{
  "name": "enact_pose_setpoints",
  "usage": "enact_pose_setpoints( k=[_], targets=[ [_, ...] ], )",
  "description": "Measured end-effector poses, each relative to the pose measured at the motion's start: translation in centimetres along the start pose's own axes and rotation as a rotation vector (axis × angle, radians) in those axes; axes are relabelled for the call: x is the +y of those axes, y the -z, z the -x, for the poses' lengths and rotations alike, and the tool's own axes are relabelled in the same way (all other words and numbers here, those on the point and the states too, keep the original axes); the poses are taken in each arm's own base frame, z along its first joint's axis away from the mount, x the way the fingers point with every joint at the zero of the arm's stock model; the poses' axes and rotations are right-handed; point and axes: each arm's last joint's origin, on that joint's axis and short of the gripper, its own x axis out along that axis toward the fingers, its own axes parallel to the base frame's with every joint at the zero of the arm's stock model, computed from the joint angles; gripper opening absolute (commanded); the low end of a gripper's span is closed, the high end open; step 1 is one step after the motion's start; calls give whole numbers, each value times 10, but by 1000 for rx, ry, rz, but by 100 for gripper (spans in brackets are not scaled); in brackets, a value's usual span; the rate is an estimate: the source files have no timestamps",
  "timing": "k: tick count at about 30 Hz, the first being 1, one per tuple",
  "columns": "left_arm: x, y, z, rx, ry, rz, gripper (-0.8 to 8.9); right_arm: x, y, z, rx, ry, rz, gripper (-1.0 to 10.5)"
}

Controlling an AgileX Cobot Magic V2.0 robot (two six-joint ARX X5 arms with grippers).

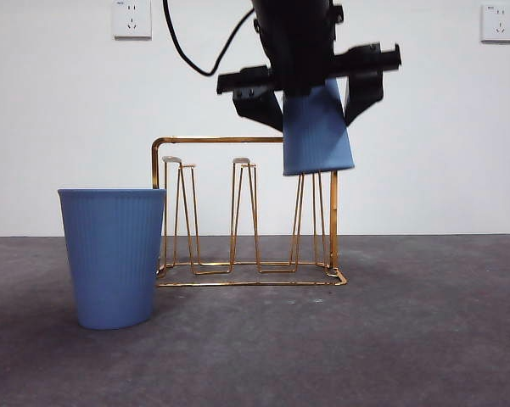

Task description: Pick up cup 1,put cup 1 in the cup rack,pick up cup 2,put cup 2 in the cup rack

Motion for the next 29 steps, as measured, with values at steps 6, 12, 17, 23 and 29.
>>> enact_pose_setpoints(
  k=[6, 12, 17, 23, 29],
  targets=[
    [-2, 12, -9, 24, -13, -12, -7, 0, 0, 0, 2, 0, 1, 249],
    [-1, 18, -15, 39, -24, -15, -7, 0, 1, 0, 16, -3, 2, 249],
    [-2, 25, -21, 55, -32, -20, -7, 0, 2, 0, 16, -3, 2, 249],
    [-1, 28, -24, 62, -39, -14, -7, 0, 2, 0, 25, -4, 10, 249],
    [2, 28, -27, 70, -30, -9, -7, 0, 2, 0, 26, -4, 10, 249]
  ],
)
